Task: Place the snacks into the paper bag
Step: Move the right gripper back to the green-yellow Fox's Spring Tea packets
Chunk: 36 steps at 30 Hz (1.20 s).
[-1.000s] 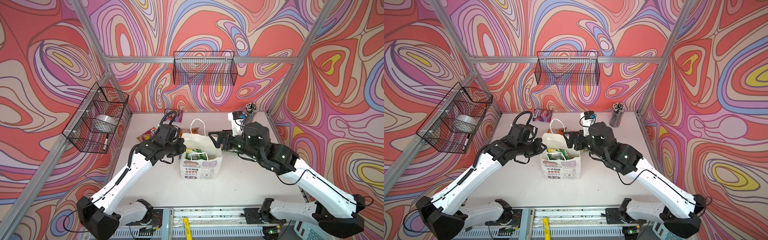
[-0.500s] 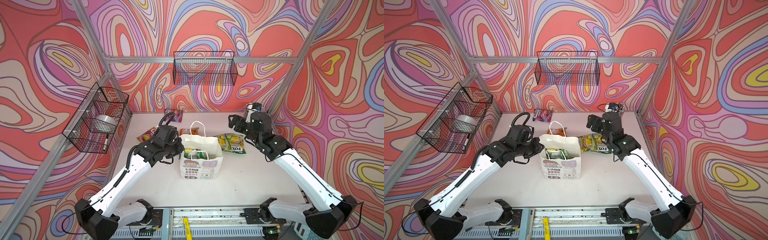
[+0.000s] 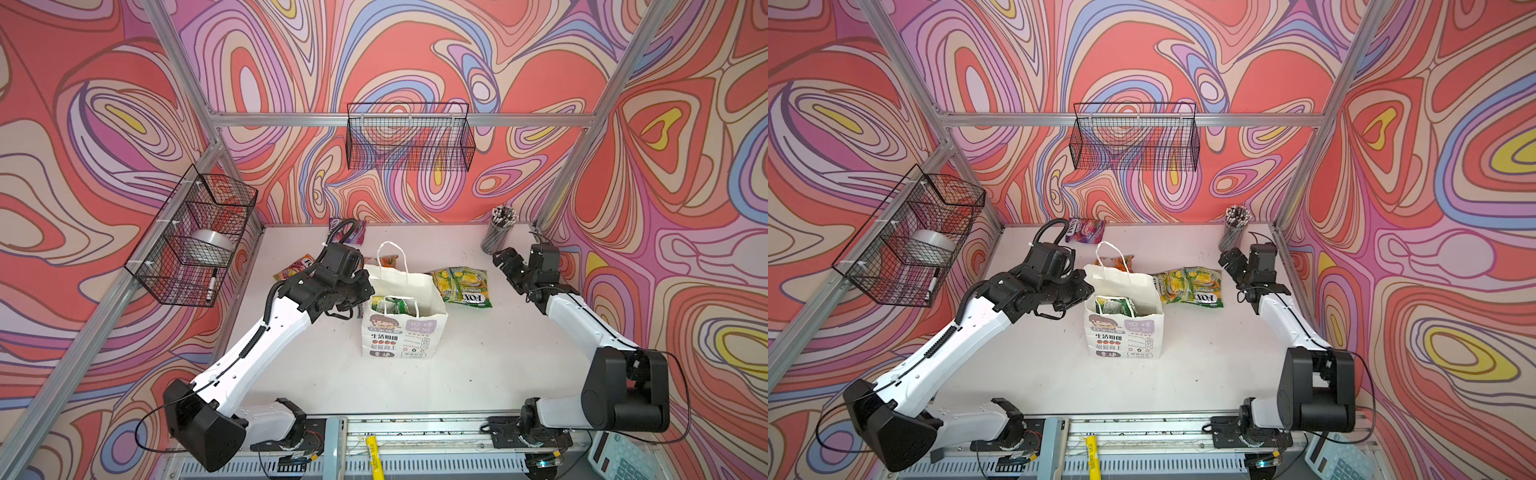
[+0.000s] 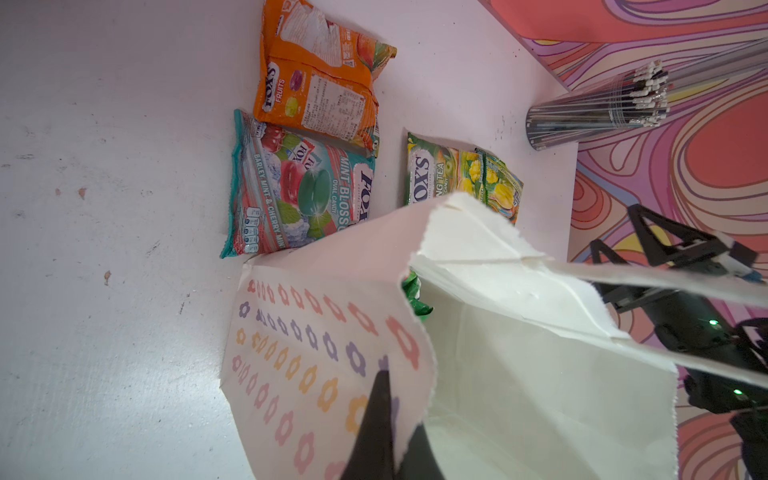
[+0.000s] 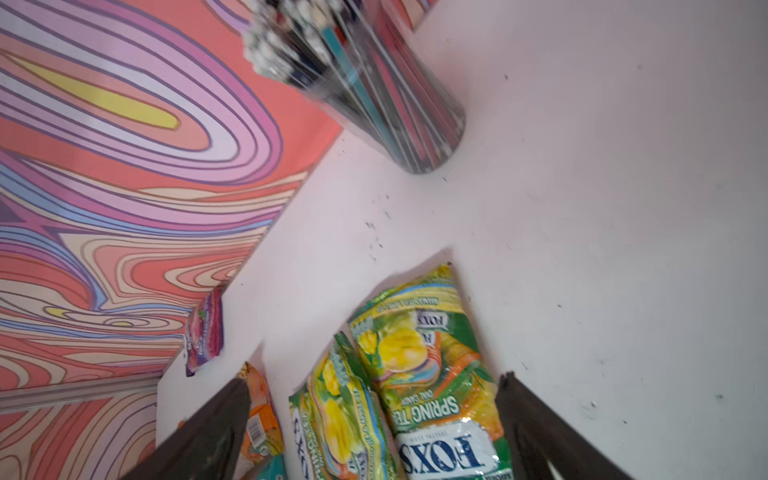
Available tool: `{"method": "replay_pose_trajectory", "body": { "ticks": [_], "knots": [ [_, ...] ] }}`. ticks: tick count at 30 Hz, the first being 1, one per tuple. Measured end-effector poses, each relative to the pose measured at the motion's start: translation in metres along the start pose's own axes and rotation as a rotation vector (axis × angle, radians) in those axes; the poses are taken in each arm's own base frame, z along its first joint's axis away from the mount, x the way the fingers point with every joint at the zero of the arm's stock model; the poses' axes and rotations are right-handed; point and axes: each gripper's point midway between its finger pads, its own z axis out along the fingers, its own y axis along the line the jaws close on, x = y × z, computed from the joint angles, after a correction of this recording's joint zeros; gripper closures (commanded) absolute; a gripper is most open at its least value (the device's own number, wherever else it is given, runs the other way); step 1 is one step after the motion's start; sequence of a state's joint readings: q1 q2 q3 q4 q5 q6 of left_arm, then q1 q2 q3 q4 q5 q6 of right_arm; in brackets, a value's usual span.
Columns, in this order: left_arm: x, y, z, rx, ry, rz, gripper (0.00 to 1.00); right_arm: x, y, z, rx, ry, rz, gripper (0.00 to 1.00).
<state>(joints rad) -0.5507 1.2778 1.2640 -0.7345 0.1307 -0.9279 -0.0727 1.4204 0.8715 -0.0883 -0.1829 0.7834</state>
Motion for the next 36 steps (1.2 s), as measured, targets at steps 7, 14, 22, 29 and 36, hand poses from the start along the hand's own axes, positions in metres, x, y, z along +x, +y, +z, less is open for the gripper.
{"method": "replay_pose_trajectory", "body": {
  "ticks": [7, 14, 22, 29, 36],
  "knots": [
    [0.007, -0.001, 0.000, 0.039, 0.018, 0.045, 1.00, 0.038, -0.026, 0.006, 0.010, 0.112, -0.006, 0.01],
    [0.012, -0.004, -0.006, 0.064, 0.033, 0.121, 1.00, 0.053, -0.035, 0.014, 0.020, 0.178, -0.064, 0.02],
    [0.017, -0.006, -0.006, 0.081, 0.056, 0.189, 1.00, 0.076, -0.065, 0.037, 0.113, 0.287, -0.072, 0.05],
    [0.021, -0.008, -0.006, 0.096, 0.075, 0.202, 1.00, 0.075, -0.056, 0.064, 0.050, 0.313, -0.063, 0.21],
    [0.024, -0.005, -0.007, 0.098, 0.081, 0.192, 1.00, 0.076, -0.043, 0.082, -0.040, 0.325, -0.021, 0.36]
  ]
}}
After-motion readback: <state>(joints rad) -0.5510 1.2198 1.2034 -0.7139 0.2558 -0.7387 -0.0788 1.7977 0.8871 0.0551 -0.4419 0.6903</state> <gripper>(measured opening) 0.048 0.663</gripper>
